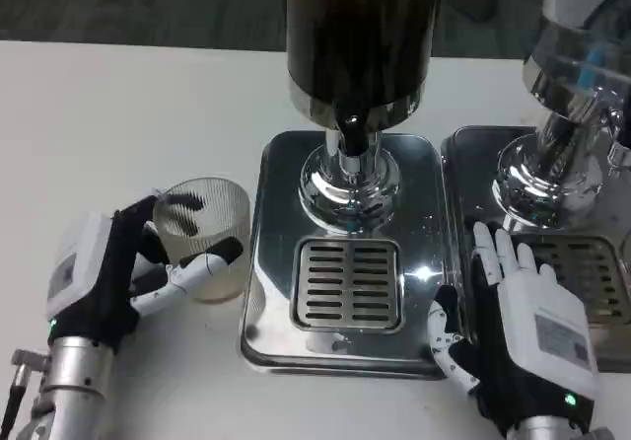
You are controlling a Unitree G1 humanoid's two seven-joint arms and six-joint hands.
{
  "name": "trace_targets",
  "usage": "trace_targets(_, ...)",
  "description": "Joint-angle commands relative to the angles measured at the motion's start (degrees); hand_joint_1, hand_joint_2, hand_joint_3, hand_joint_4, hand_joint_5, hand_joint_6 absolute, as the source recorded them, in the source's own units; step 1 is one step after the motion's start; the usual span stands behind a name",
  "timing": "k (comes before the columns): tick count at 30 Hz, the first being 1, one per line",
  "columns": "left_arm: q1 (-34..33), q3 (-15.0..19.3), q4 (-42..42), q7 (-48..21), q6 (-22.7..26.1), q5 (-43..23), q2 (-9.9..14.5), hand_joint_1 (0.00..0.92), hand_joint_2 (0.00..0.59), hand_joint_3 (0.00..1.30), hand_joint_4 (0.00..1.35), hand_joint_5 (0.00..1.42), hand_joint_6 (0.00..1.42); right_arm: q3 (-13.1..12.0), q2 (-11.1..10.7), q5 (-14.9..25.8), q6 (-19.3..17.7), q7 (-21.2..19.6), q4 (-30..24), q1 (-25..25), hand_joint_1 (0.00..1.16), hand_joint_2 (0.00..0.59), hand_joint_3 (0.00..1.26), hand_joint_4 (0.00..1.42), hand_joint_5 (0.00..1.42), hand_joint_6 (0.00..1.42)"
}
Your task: Grasp the cup under the faucet to collect the drink, then remove the cup.
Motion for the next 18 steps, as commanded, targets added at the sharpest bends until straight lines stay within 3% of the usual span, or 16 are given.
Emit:
trace_targets(1, -1.3, -0.4, -1.4, 1.2, -2.5, 0.7, -0.4, 0.450, 0.087, 0.53, 0.64, 0.85, 0.76, -0.3, 0.3, 0.4, 0.1, -0.8, 0.5, -0.1, 0.38, 0.577, 0.02, 0.00, 0.00, 0.00)
trace_targets(8, -1.4, -0.8, -3.5, 2.7, -3.3, 2.5, 0.2, 0.448, 0.086, 0.53, 0.63, 0.85, 0.76, -0.3, 0.3, 0.4, 0.2, -0.9, 0.4, 0.3, 0.37, 0.581, 0.02, 0.00, 0.00, 0.00)
trace_targets(18, 0.1, 0.0, -6.4, 5.5, -4.5, 4.6, 3.0, 0.448, 0.085, 0.54, 0.63, 0.85, 0.76, -0.2, 0.5, 0.2, 0.2, -1.1, 0.4, 0.4, 0.36, 0.582, 0.02, 0.00, 0.00, 0.00)
